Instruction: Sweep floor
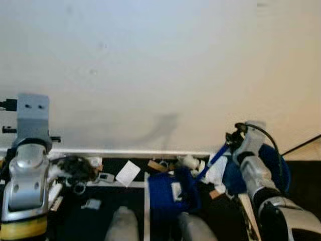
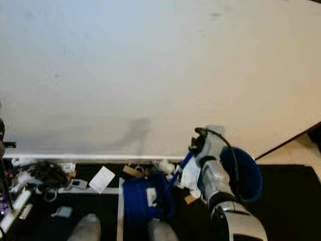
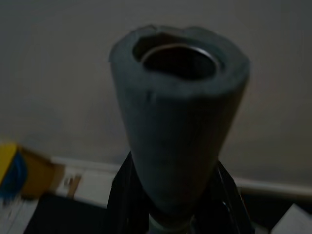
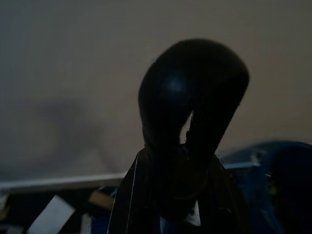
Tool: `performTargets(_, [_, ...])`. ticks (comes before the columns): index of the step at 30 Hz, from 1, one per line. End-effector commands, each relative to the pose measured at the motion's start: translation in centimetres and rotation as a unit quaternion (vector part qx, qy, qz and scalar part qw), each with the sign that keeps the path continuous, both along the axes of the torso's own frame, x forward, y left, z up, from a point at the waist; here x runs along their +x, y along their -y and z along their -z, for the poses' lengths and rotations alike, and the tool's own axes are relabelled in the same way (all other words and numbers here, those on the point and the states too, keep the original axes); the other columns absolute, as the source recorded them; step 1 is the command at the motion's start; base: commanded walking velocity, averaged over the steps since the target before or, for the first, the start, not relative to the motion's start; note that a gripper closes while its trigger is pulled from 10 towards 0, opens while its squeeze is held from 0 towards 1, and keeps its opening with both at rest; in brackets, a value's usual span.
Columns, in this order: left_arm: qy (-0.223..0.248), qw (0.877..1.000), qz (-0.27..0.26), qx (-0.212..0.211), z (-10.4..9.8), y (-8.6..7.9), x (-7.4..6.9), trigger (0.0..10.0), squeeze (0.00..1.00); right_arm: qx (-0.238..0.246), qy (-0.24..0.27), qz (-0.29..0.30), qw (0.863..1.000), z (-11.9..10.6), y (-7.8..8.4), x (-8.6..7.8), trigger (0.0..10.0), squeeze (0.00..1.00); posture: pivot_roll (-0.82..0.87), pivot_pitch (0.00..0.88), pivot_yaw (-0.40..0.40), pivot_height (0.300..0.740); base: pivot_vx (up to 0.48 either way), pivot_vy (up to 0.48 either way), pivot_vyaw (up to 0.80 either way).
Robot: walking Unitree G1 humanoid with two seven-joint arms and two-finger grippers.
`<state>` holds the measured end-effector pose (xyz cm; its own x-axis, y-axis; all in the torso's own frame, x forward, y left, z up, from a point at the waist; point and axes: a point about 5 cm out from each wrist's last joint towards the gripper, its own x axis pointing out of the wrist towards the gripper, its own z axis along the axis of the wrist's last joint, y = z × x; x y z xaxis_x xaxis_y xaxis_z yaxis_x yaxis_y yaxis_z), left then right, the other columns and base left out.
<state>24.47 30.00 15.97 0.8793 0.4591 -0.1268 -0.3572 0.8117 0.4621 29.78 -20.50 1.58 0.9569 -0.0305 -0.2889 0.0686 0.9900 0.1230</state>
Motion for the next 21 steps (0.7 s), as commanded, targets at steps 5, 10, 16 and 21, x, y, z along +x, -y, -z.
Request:
performTargets(5, [0.021, 1.000, 0.019, -0.004, 0.6, 0.4, 1.3, 10.0, 0.00, 0.028, 0.034, 0.006, 0.999, -1.0, -0.4, 0.8, 10.0, 0.00, 0.26, 0.041, -0.185, 0.740, 0.000, 0.000, 0.00])
performTargets(10, [0.019, 1.000, 0.020, 0.006, 0.9, 0.2, 1.8, 10.0, 0.00, 0.030, 0.019, 0.000, 0.999, -0.7, -0.8, 0.9, 10.0, 0.00, 0.24, 0.043, -0.175, 0.740, 0.000, 0.000, 0.00])
performTargets(16, [0.039, 0.999, 0.013, 0.005, 0.8, -0.4, 2.8, 10.0, 0.00, 0.024, 0.002, 0.005, 1.000, -0.5, -1.3, 1.0, 10.0, 0.00, 0.23, 0.064, -0.153, 0.740, 0.000, 0.000, 0.00])
performTargets(21, [0.063, 0.998, 0.023, 0.007, 0.2, -0.4, 3.8, 10.0, 0.00, 0.013, -0.002, 0.015, 1.000, -0.7, -1.5, 1.3, 10.0, 0.00, 0.23, 0.083, -0.149, 0.740, 0.000, 0.000, 0.00])
